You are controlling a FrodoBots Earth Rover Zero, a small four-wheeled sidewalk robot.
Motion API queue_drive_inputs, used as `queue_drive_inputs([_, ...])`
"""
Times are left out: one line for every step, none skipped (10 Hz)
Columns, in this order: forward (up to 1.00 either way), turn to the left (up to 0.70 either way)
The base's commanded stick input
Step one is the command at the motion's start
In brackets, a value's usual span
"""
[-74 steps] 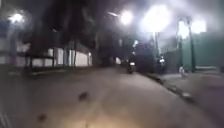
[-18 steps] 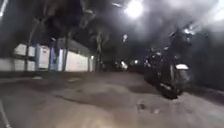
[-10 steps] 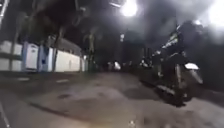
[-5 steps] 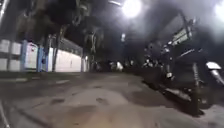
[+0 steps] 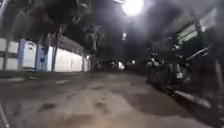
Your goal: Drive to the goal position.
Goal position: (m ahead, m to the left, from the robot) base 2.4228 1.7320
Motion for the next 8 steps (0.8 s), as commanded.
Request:
queue_drive_inputs([0.70,0.00])
queue_drive_inputs([0.70,0.00])
queue_drive_inputs([0.70,0.00])
queue_drive_inputs([0.70,0.00])
queue_drive_inputs([0.70,0.00])
queue_drive_inputs([0.70,0.00])
queue_drive_inputs([0.70,0.00])
queue_drive_inputs([0.70,0.00])
